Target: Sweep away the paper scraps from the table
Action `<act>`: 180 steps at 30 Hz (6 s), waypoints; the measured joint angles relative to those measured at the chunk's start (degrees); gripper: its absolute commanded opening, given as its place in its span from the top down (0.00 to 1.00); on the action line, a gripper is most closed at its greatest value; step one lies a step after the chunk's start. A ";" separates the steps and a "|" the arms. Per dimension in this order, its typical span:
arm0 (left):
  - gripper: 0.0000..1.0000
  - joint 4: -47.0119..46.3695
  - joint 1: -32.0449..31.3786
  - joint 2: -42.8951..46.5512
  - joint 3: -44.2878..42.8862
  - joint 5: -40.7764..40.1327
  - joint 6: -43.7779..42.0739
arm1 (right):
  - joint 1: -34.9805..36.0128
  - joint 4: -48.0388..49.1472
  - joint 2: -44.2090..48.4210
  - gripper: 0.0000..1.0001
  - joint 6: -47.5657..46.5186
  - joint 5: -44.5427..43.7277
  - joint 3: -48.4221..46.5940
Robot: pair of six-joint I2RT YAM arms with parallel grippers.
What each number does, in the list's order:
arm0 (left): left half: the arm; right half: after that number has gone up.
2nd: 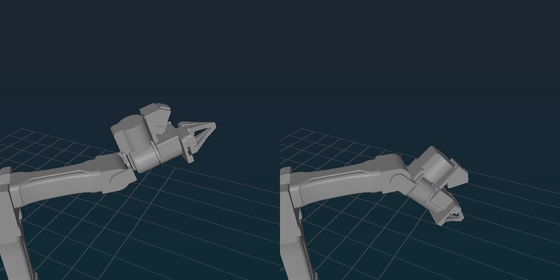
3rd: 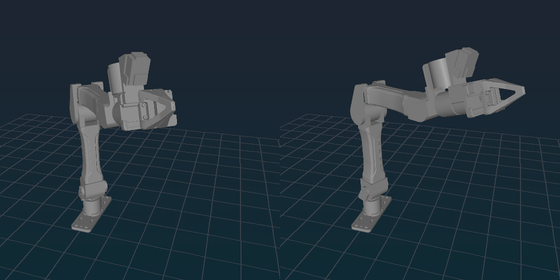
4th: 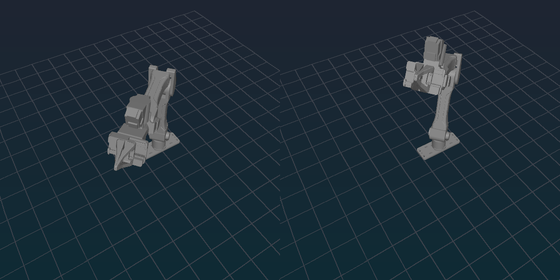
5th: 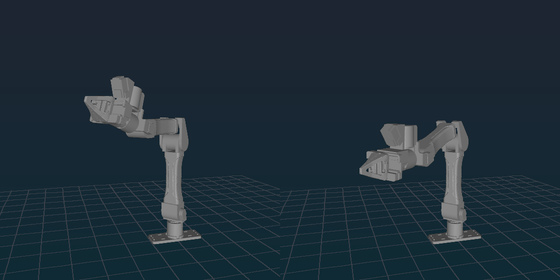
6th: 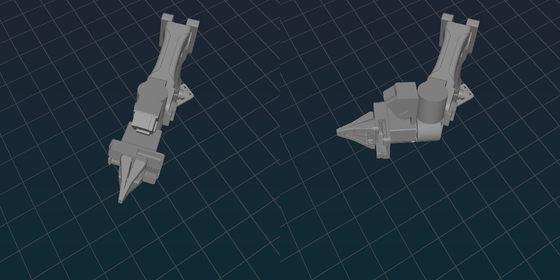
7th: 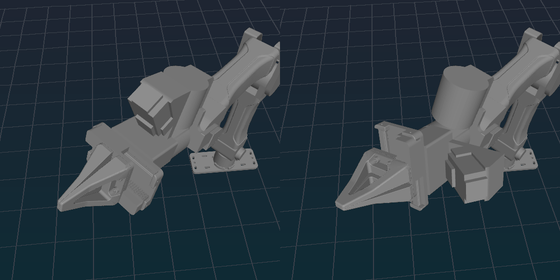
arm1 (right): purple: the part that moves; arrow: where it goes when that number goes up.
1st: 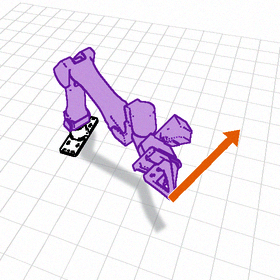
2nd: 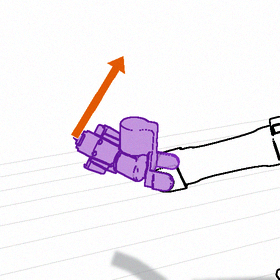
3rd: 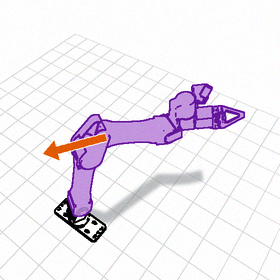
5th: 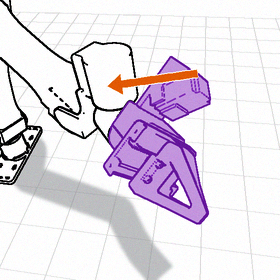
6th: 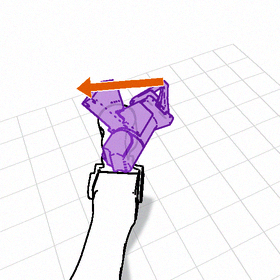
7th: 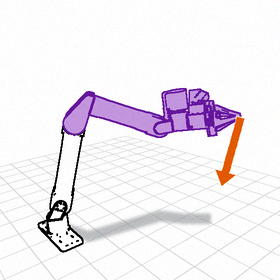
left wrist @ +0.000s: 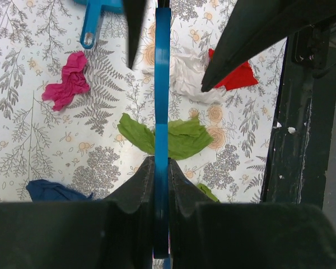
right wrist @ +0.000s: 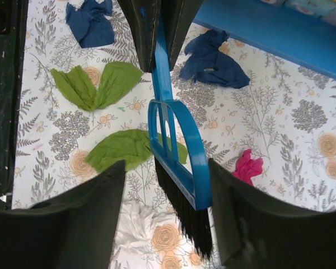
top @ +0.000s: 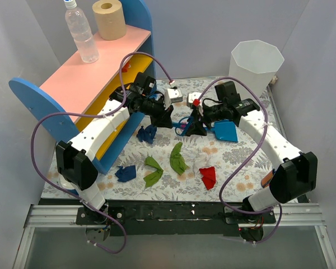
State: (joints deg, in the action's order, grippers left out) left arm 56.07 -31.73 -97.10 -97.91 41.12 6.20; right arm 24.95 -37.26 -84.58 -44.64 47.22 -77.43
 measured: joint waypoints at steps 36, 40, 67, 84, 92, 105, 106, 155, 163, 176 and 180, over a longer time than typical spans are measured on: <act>0.74 -16.20 1.99 -7.41 -0.68 18.05 27.80 | -12.96 24.50 -0.28 0.99 43.74 24.04 14.78; 0.76 -16.31 1.99 -7.43 -1.18 18.34 28.37 | -13.07 25.40 0.22 0.99 44.35 24.11 15.41; 0.80 -15.76 1.11 -9.53 -5.05 18.47 26.10 | -13.31 28.89 1.33 0.99 49.46 24.98 18.86; 0.83 -15.63 0.92 -9.53 -5.66 18.34 25.59 | -13.31 28.76 -0.59 0.99 49.57 24.98 16.33; 0.89 -15.65 0.92 -9.55 -6.10 17.84 25.05 | -13.22 28.74 -2.21 0.99 49.57 25.33 13.86; 1.00 -14.69 0.81 -10.10 -6.16 17.73 24.46 | -13.33 27.15 -3.06 0.18 48.39 20.79 13.03; 1.00 -14.25 0.74 -10.10 -6.16 17.46 24.22 | -13.44 26.38 -3.10 0.16 47.47 18.78 12.55; 1.00 -2.60 0.48 -0.55 4.85 -6.05 16.52 | -13.55 21.77 -22.45 0.48 43.63 -43.78 5.14; 1.00 -2.58 0.48 -2.97 4.68 -6.69 16.76 | -12.15 21.79 -24.70 0.53 45.38 -46.36 4.44; 1.00 -2.69 0.48 -2.97 4.22 -7.93 16.72 | -11.69 22.10 -25.44 0.72 45.62 -48.76 4.17; 1.00 -2.69 0.48 -2.97 4.22 -7.93 16.70 | -11.69 22.47 -24.28 0.78 43.60 -48.24 6.01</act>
State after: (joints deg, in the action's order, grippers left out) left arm 53.39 -31.24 -100.07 -93.69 33.19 22.90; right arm 13.26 -14.79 -108.86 -1.04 -1.02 -71.42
